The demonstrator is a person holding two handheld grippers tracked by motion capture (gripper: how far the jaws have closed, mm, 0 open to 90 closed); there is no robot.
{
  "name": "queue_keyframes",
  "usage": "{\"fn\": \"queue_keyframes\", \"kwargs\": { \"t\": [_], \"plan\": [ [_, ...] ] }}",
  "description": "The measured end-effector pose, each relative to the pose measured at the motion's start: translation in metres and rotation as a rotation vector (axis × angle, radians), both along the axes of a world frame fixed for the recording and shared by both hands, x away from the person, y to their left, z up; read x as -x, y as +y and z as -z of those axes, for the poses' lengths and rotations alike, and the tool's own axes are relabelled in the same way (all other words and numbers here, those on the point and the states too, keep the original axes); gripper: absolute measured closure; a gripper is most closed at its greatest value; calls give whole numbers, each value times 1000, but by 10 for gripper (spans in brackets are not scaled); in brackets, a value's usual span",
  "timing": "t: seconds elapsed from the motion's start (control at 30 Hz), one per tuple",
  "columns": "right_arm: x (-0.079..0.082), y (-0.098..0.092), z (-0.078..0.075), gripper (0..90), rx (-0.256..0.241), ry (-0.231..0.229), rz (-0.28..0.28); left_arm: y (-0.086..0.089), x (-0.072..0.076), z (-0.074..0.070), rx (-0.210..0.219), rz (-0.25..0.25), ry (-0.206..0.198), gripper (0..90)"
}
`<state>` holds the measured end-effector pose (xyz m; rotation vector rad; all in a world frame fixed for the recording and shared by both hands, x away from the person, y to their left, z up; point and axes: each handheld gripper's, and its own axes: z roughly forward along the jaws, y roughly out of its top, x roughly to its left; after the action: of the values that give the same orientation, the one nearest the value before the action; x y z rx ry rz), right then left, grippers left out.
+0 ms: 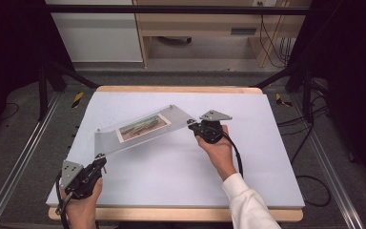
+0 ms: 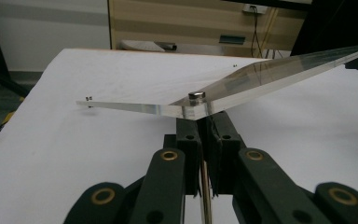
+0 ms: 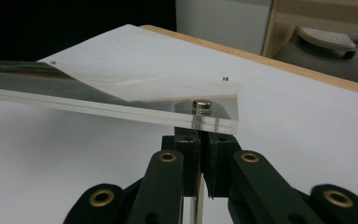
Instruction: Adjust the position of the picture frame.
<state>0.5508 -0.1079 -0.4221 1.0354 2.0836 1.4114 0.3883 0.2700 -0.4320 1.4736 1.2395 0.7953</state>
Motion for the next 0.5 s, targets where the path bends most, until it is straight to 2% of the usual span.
{"fn": "queue_keyframes", "kwargs": {
  "t": [0.23, 0.5],
  "plan": [
    [14, -30, -14, 856, -1, -25, 73, -19, -17, -8, -1, 51, -24, 835],
    [34, -59, -19, 855, -26, -31, 148, -39, -30, -17, -12, 119, -48, 835]
  ]
}}
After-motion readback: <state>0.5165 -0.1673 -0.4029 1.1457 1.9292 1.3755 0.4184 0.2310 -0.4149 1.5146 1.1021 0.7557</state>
